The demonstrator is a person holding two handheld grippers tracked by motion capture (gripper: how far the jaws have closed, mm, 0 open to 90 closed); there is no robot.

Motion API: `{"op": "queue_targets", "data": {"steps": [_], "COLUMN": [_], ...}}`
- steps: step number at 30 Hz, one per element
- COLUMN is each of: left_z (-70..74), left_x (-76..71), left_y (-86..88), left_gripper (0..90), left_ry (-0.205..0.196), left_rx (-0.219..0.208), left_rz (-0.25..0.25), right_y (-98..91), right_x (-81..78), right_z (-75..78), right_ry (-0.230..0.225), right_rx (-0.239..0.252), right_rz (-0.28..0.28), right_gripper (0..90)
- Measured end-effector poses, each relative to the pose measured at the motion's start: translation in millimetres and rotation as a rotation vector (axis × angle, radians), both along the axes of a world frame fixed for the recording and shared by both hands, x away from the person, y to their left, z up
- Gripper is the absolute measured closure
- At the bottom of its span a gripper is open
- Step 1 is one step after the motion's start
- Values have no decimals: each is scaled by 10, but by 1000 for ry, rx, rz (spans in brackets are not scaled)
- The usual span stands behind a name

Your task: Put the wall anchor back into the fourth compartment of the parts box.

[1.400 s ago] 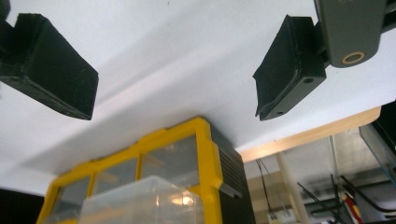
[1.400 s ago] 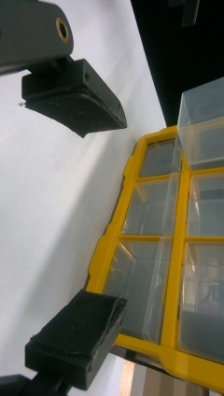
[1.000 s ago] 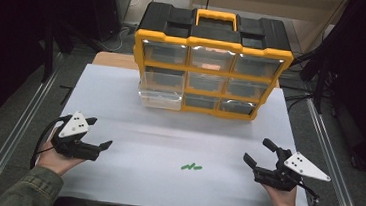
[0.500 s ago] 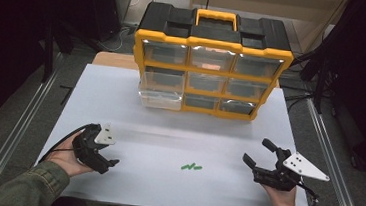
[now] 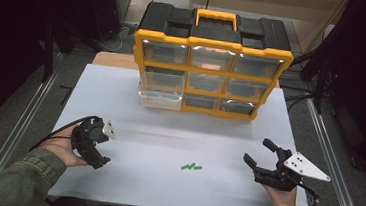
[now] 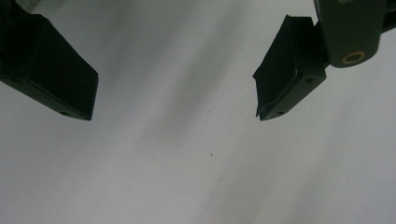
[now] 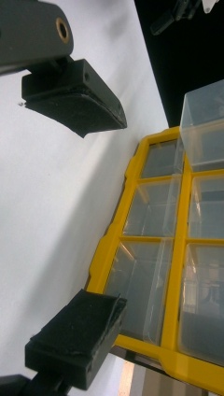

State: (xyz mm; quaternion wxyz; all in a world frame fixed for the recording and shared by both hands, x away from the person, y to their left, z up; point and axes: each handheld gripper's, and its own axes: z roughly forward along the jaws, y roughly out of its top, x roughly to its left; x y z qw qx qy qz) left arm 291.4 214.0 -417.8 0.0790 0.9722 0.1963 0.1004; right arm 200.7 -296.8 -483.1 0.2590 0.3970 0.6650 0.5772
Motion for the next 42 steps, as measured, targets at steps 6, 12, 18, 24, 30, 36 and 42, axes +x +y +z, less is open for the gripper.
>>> {"op": "queue_targets", "data": {"steps": [6,12,18,24,30,36,42], "left_z": [-7,-115,-120,-127,-163,-206,-280], "left_x": [-21,11,39,42,42,25,36], "left_y": [-45,-230,-529,-977,-1377,-1591,-1774], "left_gripper": [137,137,137,137,137,137,137], "left_ry": [-2,35,47,48,59,57,78], "left_rx": [-9,40,21,3,22,26,56], "left_rz": [-20,-58,-115,-196,-229,-240,-255], "right_y": [3,-2,-3,-10,-13,-25,-23], "right_x": [1,-12,-14,-31,-31,-28,-22], "right_z": [-2,2,2,5,4,-7,-9], "right_ry": [2,0,2,2,7,25,26], "right_rx": [0,4,4,9,10,6,4], "right_rz": [-1,1,5,4,13,28,30], "right_gripper": [138,138,138,138,137,136,136]}}
